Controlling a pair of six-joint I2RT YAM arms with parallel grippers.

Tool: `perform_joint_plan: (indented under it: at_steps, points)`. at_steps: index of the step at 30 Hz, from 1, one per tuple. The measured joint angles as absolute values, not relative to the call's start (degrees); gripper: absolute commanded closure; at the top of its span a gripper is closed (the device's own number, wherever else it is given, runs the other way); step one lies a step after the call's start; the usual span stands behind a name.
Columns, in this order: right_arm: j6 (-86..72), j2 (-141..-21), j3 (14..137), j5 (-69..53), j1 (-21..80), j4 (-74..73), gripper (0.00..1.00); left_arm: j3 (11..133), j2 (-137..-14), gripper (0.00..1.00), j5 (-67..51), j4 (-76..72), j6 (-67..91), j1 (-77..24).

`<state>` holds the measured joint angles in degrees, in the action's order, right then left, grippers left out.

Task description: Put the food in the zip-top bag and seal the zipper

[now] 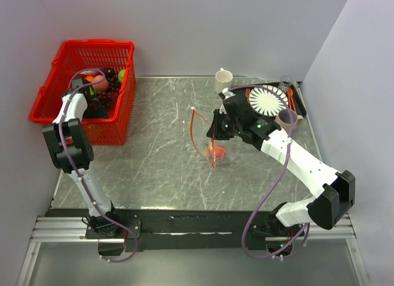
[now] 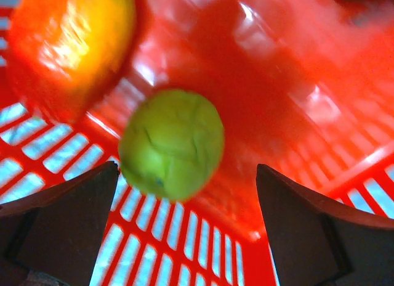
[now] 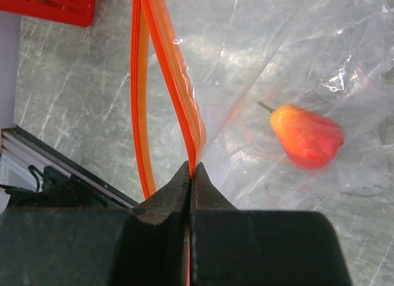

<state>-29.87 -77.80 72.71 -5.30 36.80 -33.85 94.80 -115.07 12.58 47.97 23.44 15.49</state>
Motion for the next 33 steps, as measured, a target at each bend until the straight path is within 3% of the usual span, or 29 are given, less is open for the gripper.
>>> perform_joint_plan:
  at_steps: [4,10,16,17,20,28,33]
  points:
    - [-29.89,-77.93,72.71,-5.80,36.80,-33.78,1.00,98.61,-118.58,0.01,13.82,49.15,23.42,16.84]
    - [-29.91,-78.24,72.71,-6.57,36.80,-33.52,1.00,100.47,-119.70,0.12,15.00,50.57,23.38,17.61]
    - [-29.95,-78.74,72.71,-7.44,36.80,-33.21,1.00,101.82,-121.54,0.41,14.24,50.89,23.38,17.72]
    - [-29.95,-78.89,72.71,-7.46,36.80,-33.19,1.00,101.69,-121.54,0.52,14.11,50.83,23.20,17.76]
    - [-29.95,-79.11,72.73,-7.46,36.80,-33.19,1.00,101.62,-121.51,0.62,13.34,50.89,23.03,17.80]
    - [-29.93,-79.13,72.88,-6.70,36.80,-33.47,1.00,101.95,-117.93,0.67,6.59,51.92,23.22,17.98]
    - [-29.95,-79.13,72.88,-6.70,36.80,-33.47,1.00,109.14,-114.50,0.68,3.92,54.61,23.22,17.98]
